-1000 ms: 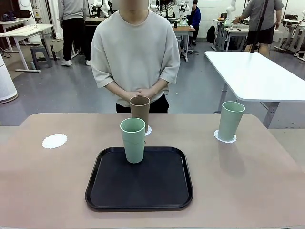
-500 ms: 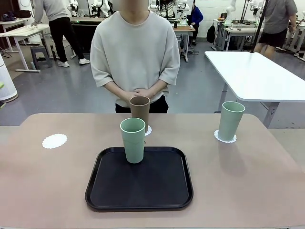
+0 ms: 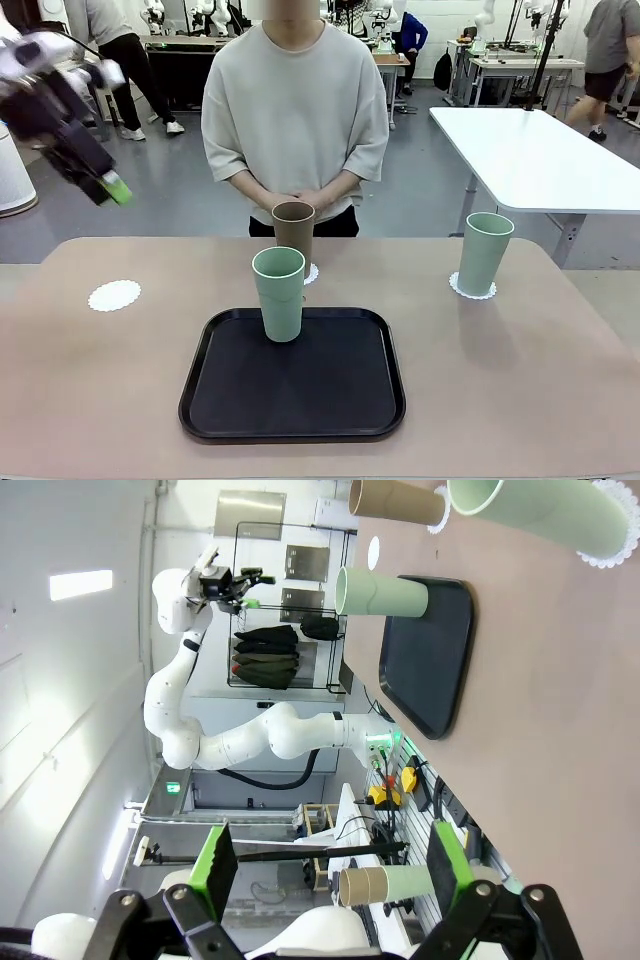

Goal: Place coasters on the table and set cups on them.
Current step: Take one Reusable plastic cup from the Flat Tray and place it on a coaster set by the human.

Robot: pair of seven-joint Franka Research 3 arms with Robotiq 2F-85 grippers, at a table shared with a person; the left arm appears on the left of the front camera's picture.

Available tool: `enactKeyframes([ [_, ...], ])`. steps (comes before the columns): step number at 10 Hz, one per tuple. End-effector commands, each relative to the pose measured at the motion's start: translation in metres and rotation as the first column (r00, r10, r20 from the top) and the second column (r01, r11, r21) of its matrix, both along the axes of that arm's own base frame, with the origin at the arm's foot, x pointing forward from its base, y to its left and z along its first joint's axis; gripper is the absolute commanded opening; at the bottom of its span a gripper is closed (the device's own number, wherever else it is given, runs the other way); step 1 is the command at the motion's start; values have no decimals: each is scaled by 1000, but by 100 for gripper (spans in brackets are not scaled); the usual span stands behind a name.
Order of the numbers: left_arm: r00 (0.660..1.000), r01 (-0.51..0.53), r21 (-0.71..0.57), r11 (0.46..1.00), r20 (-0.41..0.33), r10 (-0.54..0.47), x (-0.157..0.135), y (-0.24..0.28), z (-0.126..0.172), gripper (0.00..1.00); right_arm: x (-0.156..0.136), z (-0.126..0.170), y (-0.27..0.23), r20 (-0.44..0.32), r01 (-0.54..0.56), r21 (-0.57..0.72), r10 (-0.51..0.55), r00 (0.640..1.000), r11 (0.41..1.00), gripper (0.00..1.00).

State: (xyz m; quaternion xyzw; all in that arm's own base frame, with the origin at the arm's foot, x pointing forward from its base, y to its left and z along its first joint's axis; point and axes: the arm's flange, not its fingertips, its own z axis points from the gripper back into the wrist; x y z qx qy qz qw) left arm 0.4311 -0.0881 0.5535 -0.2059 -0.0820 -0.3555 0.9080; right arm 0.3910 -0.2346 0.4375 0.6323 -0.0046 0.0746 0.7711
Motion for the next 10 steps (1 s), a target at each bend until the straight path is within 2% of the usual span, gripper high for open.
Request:
enactKeyframes([
  [1,984,107,121,987,131,-123,8,-15,-46,100,1,2,0,-4,9,7,-9,1000,1000,100],
  [3,930,234,278,932,214,-298,3,-39,-83,100,1,2,0,-4,9,7,-9,1000,1000,100],
  [4,909,280,295,913,226,-352,1,-45,-94,100,1,2,0,-4,9,7,-9,1000,1000,100],
  [6,886,371,275,887,180,-427,-2,-54,-117,100,1,2,0,-4,9,7,-9,1000,1000,100],
  [8,881,416,216,883,144,-450,-7,-52,-119,100,1,2,0,-4,9,7,-9,1000,1000,100],
  [9,893,362,288,886,165,-419,-4,-61,-119,100,1,2,0,-4,9,7,-9,1000,1000,100],
  [10,893,362,288,886,165,-419,-4,-61,-119,100,1,2,0,-4,9,7,-9,1000,1000,100],
])
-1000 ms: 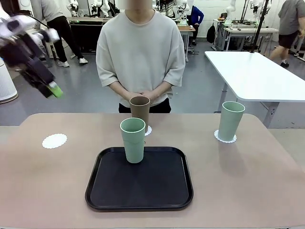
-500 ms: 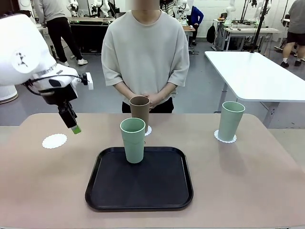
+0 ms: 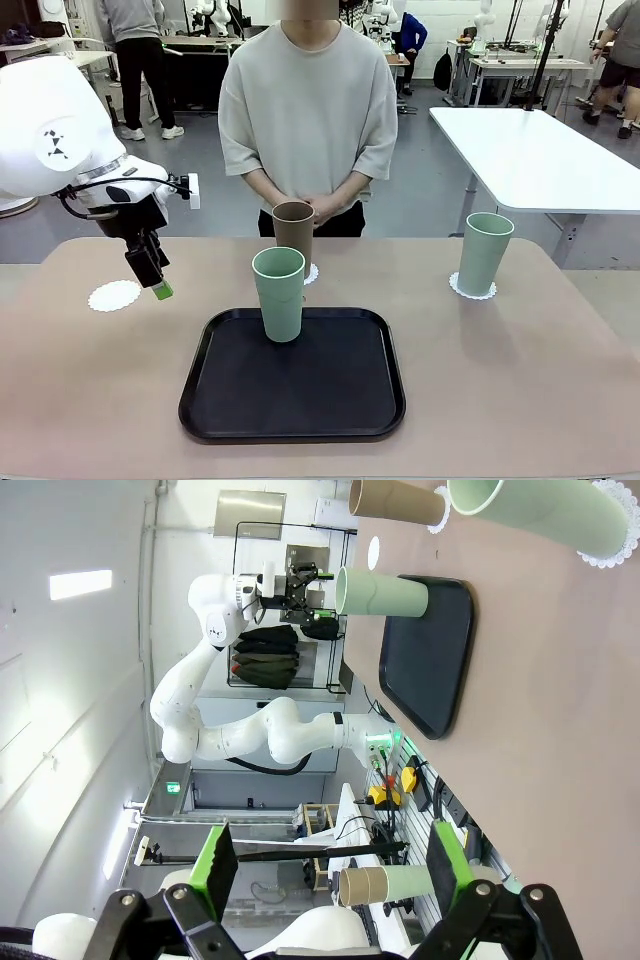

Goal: Place coasters on the table and set cups on them.
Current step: Take one Reusable plastic cup from the Flat Tray and place it on a coaster set by the human.

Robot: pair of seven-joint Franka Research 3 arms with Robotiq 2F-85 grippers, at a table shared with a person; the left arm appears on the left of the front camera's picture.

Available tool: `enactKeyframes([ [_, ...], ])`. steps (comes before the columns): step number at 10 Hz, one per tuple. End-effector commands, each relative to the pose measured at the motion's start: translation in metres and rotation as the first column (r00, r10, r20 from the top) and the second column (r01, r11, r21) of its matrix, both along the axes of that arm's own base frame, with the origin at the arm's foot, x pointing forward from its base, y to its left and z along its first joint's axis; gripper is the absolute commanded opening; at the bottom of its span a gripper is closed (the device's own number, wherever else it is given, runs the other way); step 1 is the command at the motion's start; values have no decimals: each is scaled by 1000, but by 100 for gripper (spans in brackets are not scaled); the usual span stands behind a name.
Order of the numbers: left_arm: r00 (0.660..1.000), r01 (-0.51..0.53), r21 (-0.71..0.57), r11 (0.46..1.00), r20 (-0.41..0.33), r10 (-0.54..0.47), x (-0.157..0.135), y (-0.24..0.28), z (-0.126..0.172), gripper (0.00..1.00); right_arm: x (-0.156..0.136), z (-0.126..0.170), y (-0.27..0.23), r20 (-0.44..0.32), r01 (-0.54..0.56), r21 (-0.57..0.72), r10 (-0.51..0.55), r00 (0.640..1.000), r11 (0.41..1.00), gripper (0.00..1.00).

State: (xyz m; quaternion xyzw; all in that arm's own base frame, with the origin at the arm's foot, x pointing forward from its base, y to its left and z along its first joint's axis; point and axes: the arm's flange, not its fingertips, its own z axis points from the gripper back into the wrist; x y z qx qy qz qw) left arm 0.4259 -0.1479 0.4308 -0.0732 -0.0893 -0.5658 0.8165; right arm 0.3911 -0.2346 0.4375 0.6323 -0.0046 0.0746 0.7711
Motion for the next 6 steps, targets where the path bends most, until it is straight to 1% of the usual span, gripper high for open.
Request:
enactKeyframes([
  [1,1000,-17,13,1000,21,17,1,-1,3,100,1,2,0,-4,9,7,-9,1000,1000,100],
  [3,1000,-17,13,1000,21,17,1,-1,3,100,1,2,0,-4,9,7,-9,1000,1000,100],
  [4,1000,-1,-1,1000,6,1,1,0,1,100,1,2,0,-4,9,7,-9,1000,1000,100],
  [5,987,153,-130,980,-29,-158,7,10,-15,100,1,2,0,-4,9,7,-9,1000,1000,100],
  [6,954,276,-488,828,37,-296,27,8,-39,100,1,2,0,-4,9,7,-9,1000,1000,100],
])
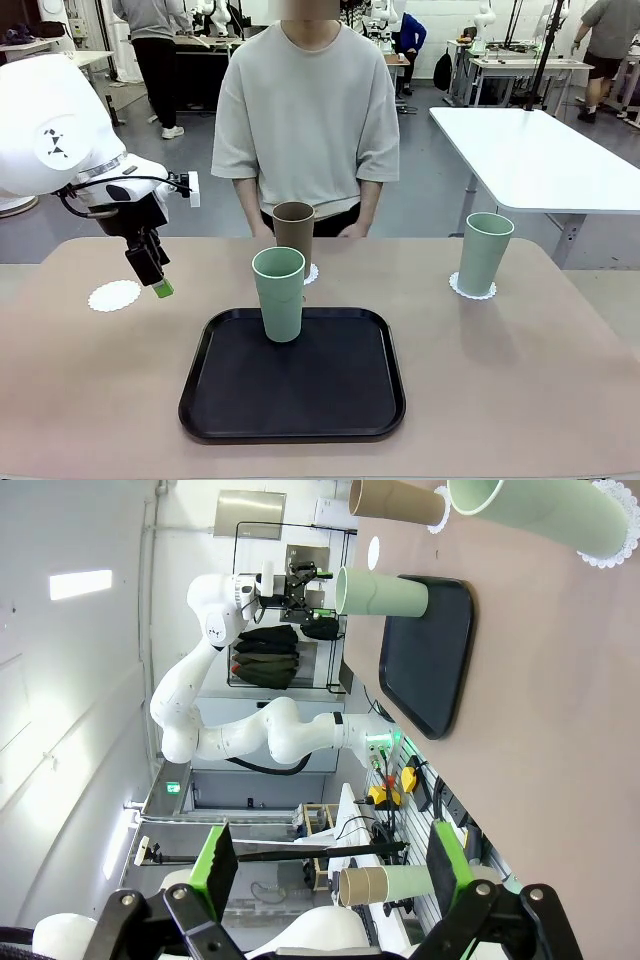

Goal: Place coasters on the table and set cups on them.
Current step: Take one Reusable plastic cup from the Flat Tray and place it on a coaster set by the human.

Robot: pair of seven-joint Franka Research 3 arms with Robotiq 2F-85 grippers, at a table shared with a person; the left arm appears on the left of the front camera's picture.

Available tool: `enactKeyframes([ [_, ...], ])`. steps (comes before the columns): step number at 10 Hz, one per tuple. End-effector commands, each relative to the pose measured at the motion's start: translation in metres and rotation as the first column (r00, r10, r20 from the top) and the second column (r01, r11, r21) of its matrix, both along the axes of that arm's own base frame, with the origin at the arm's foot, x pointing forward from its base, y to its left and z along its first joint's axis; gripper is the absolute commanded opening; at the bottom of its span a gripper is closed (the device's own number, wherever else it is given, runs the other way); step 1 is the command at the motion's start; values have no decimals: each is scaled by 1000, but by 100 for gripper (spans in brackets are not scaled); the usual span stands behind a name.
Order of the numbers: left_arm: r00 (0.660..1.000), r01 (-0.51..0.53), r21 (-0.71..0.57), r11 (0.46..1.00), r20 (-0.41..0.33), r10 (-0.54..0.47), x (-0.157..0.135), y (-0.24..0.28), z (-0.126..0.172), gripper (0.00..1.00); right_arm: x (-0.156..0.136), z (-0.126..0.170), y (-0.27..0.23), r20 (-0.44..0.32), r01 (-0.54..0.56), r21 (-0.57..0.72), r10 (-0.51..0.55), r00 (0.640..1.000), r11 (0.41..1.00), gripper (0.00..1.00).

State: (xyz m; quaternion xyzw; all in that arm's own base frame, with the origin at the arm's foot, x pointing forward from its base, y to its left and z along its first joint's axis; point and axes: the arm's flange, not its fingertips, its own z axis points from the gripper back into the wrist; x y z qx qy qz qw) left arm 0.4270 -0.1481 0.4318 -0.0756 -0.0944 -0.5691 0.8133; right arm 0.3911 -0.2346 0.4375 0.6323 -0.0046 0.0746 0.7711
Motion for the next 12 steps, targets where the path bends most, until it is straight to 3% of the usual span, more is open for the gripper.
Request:
enactKeyframes([
  [1,957,263,-489,832,26,-288,27,8,-40,100,1,2,0,-4,9,7,-9,1000,1000,100],
  [2,957,262,-503,823,22,-291,29,9,-41,100,1,2,0,-4,9,7,-9,1000,1000,100],
  [3,940,296,-613,733,51,-338,47,7,-48,100,1,2,0,-4,9,7,-9,1000,1000,100],
  [4,929,305,-662,685,48,-366,52,11,-57,100,1,2,0,-4,9,7,-9,1000,1000,100],
  [6,904,365,-715,596,121,-409,66,21,-67,100,1,2,0,-4,9,7,-9,1000,1000,100],
  [8,872,425,-747,512,185,-453,61,35,-66,100,1,2,0,-4,9,7,-9,1000,1000,100],
  [9,880,435,-747,502,236,-412,65,34,-72,100,1,2,0,-4,9,7,-9,1000,1000,100],
  [12,898,441,-677,590,340,-281,41,25,-80,100,1,2,0,-4,9,7,-9,1000,1000,100],
])
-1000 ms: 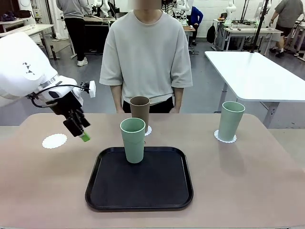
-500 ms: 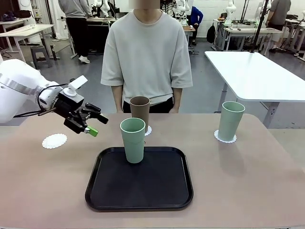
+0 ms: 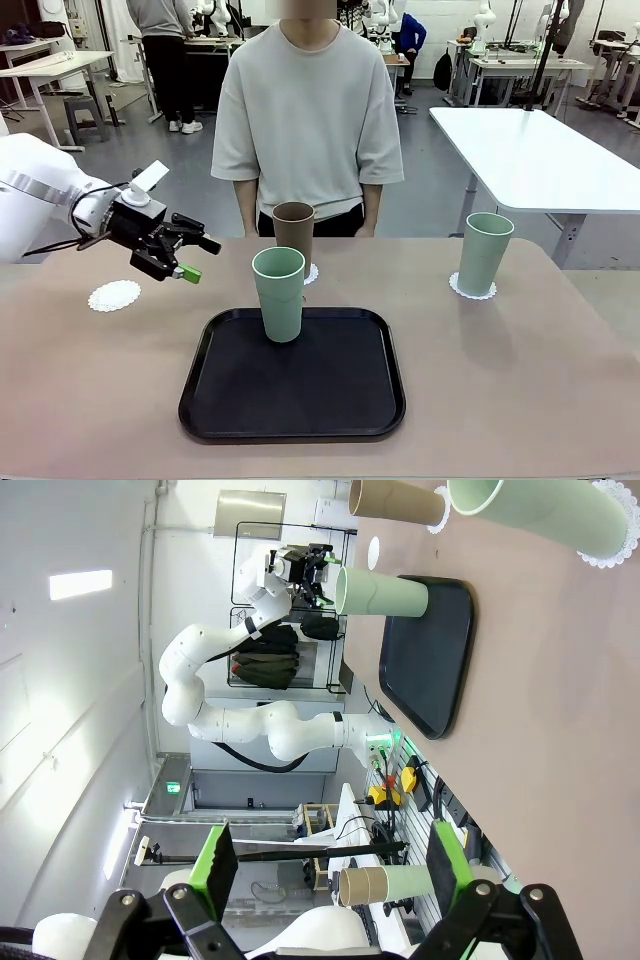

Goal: Place coasters on the table and set cups on them.
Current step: Take one Reusable plastic cup from the Flat Tray and place it on a coaster set by the human.

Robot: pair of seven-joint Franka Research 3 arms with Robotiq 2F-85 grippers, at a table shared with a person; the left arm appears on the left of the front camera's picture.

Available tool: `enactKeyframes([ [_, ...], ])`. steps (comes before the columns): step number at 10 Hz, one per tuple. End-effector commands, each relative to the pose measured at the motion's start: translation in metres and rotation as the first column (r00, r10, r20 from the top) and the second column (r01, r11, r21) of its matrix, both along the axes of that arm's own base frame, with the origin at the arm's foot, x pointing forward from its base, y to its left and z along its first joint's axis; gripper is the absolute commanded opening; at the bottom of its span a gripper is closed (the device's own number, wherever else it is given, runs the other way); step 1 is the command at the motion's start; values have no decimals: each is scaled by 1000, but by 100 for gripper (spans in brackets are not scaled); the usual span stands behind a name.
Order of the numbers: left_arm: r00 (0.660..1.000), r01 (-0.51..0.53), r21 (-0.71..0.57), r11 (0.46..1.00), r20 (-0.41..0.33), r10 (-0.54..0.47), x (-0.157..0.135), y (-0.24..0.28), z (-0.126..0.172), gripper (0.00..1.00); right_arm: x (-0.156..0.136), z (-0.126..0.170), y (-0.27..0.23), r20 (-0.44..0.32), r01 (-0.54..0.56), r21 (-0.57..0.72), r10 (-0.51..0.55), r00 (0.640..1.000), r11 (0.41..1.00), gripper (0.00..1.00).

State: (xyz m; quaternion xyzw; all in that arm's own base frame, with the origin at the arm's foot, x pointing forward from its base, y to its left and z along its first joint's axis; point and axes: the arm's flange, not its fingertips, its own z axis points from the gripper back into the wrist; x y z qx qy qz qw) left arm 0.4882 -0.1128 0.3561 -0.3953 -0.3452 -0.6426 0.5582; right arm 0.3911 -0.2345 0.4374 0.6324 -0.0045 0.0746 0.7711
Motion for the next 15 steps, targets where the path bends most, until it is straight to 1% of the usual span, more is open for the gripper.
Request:
enactKeyframes([
  [1,991,-87,-2,996,99,86,-28,-14,-4,100,1,2,0,-4,9,7,-9,1000,1000,100],
  [2,991,-92,3,996,102,91,-33,-17,-4,100,1,2,0,-4,9,7,-9,1000,1000,100],
  [3,993,-82,3,997,86,81,-36,-24,-7,100,1,2,0,-4,9,7,-9,1000,1000,100],
  [4,993,-105,2,994,58,105,-45,-22,1,100,1,2,0,-4,9,7,-9,1000,1000,100],
  [5,995,-81,19,997,58,80,-26,-16,-4,100,1,2,0,-4,9,7,-9,1000,1000,100],
  [8,995,-81,19,997,58,80,-26,-16,-4,100,1,2,0,-4,9,7,-9,1000,1000,100],
  [9,995,-85,19,996,55,84,-32,-17,-4,100,1,2,0,-4,9,7,-9,1000,1000,100],
  [10,992,-116,-35,993,44,118,-31,-26,-10,100,1,2,0,-4,9,7,-9,1000,1000,100],
  [12,992,-125,-118,985,-7,125,-25,-36,-36,100,1,2,0,-4,9,7,-9,1000,1000,100],
  [13,991,-131,-140,981,-9,131,-23,-35,-42,100,1,2,0,-4,9,7,-9,1000,1000,100],
  [15,994,-106,-201,974,-23,104,-21,-27,-60,100,1,2,0,-4,9,7,-9,1000,1000,100],
])
